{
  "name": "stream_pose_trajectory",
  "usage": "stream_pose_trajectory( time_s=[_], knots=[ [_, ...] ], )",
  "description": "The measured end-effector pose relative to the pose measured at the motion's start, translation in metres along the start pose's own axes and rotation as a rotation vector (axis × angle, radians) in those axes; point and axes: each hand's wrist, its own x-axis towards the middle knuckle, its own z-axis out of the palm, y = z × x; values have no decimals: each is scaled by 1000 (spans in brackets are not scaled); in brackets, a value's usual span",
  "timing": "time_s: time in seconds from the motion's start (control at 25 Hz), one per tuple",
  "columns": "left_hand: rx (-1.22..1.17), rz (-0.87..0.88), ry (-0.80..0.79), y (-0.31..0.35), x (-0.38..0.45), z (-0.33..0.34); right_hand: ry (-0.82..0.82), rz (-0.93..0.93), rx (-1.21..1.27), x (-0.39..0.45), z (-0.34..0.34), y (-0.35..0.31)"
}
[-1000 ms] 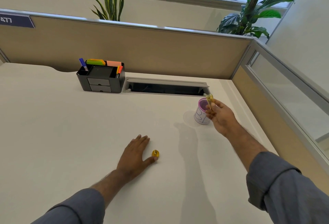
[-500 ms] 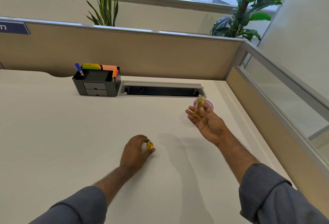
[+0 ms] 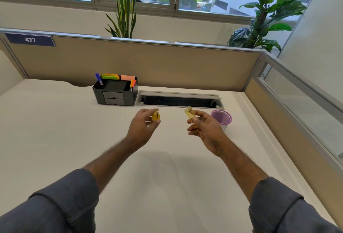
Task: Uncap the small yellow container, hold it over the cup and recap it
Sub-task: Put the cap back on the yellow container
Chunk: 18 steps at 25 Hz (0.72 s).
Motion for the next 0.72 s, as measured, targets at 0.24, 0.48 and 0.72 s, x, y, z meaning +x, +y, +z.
stream_pose_trajectory(
  time_s=[0.24, 0.48, 0.72],
  knots=[
    [-292, -195, 82, 7, -2, -26, 3, -118, -170, 0, 40, -6],
    [-484, -232, -54, 7, -8, -47, -56, -205, -275, -1, 70, -14],
    [-451, -199, -82, 7, -15, -61, -116, -219, -323, -2, 87, -17]
  ],
)
